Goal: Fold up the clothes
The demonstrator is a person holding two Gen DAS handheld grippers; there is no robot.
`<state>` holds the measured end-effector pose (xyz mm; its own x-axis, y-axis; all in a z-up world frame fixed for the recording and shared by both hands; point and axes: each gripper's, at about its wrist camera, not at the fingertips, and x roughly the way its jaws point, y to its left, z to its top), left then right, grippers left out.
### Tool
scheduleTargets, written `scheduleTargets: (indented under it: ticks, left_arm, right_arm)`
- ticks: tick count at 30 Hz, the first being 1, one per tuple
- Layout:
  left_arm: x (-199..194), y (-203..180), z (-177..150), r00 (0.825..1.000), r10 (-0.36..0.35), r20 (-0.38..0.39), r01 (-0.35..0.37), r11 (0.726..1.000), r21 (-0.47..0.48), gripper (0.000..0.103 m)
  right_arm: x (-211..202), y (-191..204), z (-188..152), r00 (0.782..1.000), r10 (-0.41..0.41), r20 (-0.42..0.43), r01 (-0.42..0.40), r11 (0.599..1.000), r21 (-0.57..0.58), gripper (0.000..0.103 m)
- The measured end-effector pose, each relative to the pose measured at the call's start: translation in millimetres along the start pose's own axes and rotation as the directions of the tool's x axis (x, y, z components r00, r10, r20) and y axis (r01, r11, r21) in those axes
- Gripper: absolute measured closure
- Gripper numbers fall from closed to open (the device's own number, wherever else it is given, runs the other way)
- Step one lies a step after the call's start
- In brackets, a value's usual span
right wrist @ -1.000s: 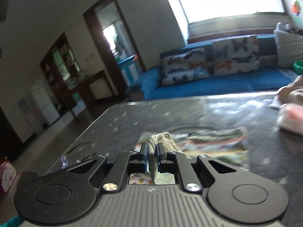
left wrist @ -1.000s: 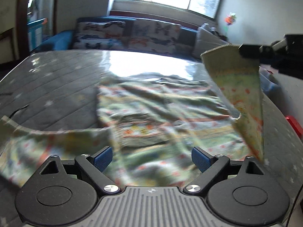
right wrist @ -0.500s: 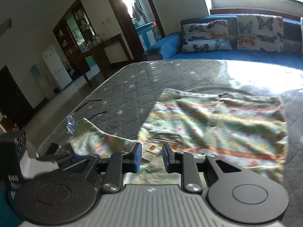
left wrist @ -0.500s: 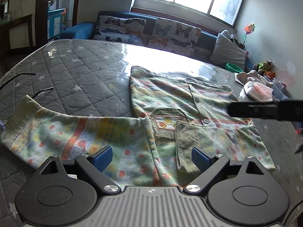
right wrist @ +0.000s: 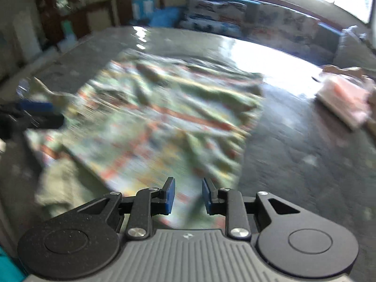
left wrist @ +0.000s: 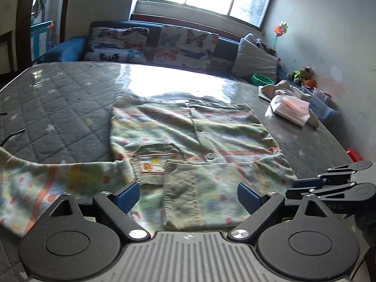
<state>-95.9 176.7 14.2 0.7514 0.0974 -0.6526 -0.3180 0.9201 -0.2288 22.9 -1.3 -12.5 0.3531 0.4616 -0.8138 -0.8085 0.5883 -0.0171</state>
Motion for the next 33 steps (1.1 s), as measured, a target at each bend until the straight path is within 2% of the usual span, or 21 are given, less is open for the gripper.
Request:
scheduleTargets:
  ticks: [2, 4, 9, 12, 16, 18, 21, 25, 29, 31, 33]
  left_arm:
    - [2.8, -0.8, 1.3, 1.000, -0.001, -0.003, 0.001, 1.000, 0.003, 0.011]
    - [5.5, -2.2, 2.7, 1.000, -0.001, -0.003, 0.001, 1.000, 0.006, 0.012]
    - [12.7, -8.0, 5.7, 1.000, -0.005, 0.001, 0.005, 1.000, 0.016, 0.013]
    - [16.7, -6.7, 6.3, 1.000, 0.004, 0.001, -0.004, 1.000, 0.016, 0.015]
    - [21.8, 3.3, 5.9, 0.999, 0.032, -0.006, -0.032, 0.999, 0.002, 0.017]
    - [24.6, 10.0, 5.0, 0.999, 0.049, -0.013, -0.050, 0.999, -0.009, 0.017]
    - [27.4, 19.3, 3.4, 0.997, 0.067, -0.027, -0.067, 0.997, -0.025, 0.018]
    - [27.7, 16.0, 5.2, 0.998, 0.054, -0.022, -0.054, 0.998, -0.019, 0.020]
    - [27.8, 2.8, 6.9, 1.000, 0.018, -0.008, -0.018, 1.000, 0.005, 0.026]
    - [29.4, -3.1, 6.1, 1.000, 0.000, -0.007, 0.000, 1.000, 0.014, 0.031]
    - [32.0, -8.5, 4.4, 1.000, -0.020, -0.013, 0.020, 1.000, 0.023, 0.042]
  right_arm:
    - [-0.7, -8.4, -6.0, 0.999, -0.048, -0.002, 0.048, 0.999, 0.005, 0.078]
    - [-5.4, -14.9, -6.7, 0.998, -0.059, 0.020, 0.059, 0.998, 0.019, 0.078]
    - [-8.6, -13.0, 17.1, 0.990, -0.031, 0.134, 0.029, 0.999, 0.022, 0.078]
    - [2.9, -4.4, 31.7, 0.986, -0.012, 0.168, 0.015, 1.000, -0.014, 0.078]
    - [24.2, 1.8, 41.4, 0.988, -0.017, 0.154, 0.025, 0.998, -0.051, 0.078]
    - [32.2, -0.9, 39.2, 0.989, -0.061, 0.136, 0.070, 0.996, -0.057, 0.079]
    - [38.1, -12.7, 29.3, 0.986, -0.127, 0.111, 0.132, 0.991, -0.037, 0.079]
    - [29.6, -27.3, 23.4, 0.984, -0.130, 0.120, 0.130, 0.991, 0.010, 0.079]
    - [15.3, -12.6, 25.3, 0.987, -0.063, 0.148, 0.068, 0.997, -0.029, 0.076]
    - [10.3, -0.1, 24.8, 0.989, -0.018, 0.148, 0.027, 0.998, -0.060, 0.071]
    - [7.2, 11.4, 21.3, 0.990, 0.021, 0.142, -0.008, 0.996, -0.094, 0.067]
